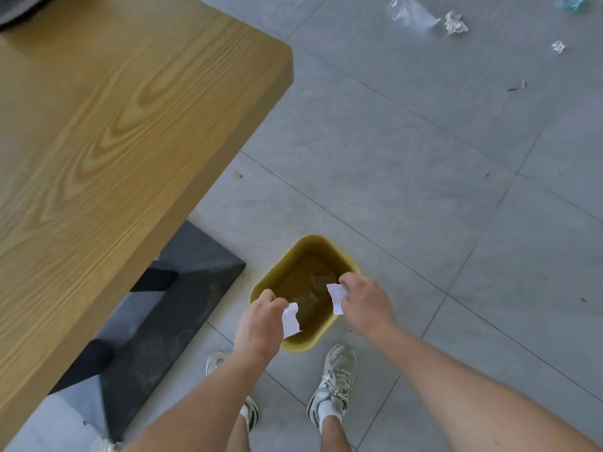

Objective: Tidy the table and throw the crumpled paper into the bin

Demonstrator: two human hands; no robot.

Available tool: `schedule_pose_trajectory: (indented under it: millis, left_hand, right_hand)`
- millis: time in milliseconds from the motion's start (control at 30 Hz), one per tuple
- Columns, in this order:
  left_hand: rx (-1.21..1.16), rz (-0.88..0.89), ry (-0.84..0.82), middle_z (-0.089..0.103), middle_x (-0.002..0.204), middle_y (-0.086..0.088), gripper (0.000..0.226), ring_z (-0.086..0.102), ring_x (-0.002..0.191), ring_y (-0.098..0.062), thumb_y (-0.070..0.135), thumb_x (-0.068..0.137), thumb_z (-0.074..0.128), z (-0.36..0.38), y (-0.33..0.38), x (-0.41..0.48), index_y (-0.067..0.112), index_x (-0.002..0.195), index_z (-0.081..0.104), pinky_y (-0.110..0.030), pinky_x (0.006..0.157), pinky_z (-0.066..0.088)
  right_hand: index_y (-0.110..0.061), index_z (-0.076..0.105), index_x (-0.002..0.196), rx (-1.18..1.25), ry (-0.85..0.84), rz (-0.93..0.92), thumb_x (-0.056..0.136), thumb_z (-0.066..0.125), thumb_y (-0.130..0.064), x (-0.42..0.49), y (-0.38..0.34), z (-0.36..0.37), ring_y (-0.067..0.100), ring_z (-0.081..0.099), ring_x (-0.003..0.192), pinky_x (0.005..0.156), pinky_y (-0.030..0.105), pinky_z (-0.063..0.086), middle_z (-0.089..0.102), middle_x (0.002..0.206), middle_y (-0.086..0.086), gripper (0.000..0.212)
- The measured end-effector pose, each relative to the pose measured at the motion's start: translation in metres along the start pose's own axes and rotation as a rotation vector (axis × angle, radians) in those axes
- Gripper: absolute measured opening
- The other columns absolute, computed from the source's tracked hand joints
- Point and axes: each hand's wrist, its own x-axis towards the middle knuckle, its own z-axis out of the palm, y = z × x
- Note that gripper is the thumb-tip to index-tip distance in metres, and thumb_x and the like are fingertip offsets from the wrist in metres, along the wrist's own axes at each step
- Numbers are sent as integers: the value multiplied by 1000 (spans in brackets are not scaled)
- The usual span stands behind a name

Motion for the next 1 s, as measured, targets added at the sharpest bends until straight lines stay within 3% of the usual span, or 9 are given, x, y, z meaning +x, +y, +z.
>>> schedule_pose_trajectory:
  millis: [100, 400, 633, 833, 1000]
  left_hand:
    - [12, 14, 3, 50, 98, 8, 40, 45, 83, -10, 16, 89, 71, 10, -1, 12, 21, 128, 64, -16, 68, 37]
    - [58, 6, -8, 55, 100, 5, 37, 50, 85, -14, 12, 93, 65, 38, -12, 44, 23, 129, 63, -26, 74, 54]
    - [49, -1, 24, 53, 98, 6, 35, 48, 85, -12, 12, 93, 63, 54, -23, 59, 22, 127, 64, -20, 70, 42]
    - [50, -32, 108, 58, 115, 3, 38, 57, 100, -21, 16, 97, 58, 56, -27, 67, 26, 133, 57, -30, 85, 52]
    - [91, -20, 141, 56, 113, 1, 35, 53, 99, -20, 18, 97, 54, 53, -29, 67, 26, 130, 56, -33, 87, 50]
  right_hand:
    - [-17, 55, 109, -5, -14, -1, 88, 47, -3, 10, 3, 7, 32, 57, 94, 69, 32, 42, 60, 106, 8, 27]
    - [-17, 54, 112, -8, -28, -16, 90, 45, -4, 43, 9, 30, 30, 56, 92, 71, 35, 46, 56, 103, 5, 27]
    - [-15, 55, 108, 18, -3, -8, 91, 50, -5, 61, 8, 45, 28, 56, 91, 70, 35, 48, 56, 99, 6, 20]
    - [-16, 48, 129, 73, 8, -16, 94, 55, -18, 72, 7, 52, 27, 54, 104, 77, 30, 41, 54, 115, 7, 36]
    - [-17, 47, 135, 89, -7, -7, 95, 57, -24, 70, 8, 53, 24, 54, 112, 88, 33, 46, 55, 121, 6, 41]
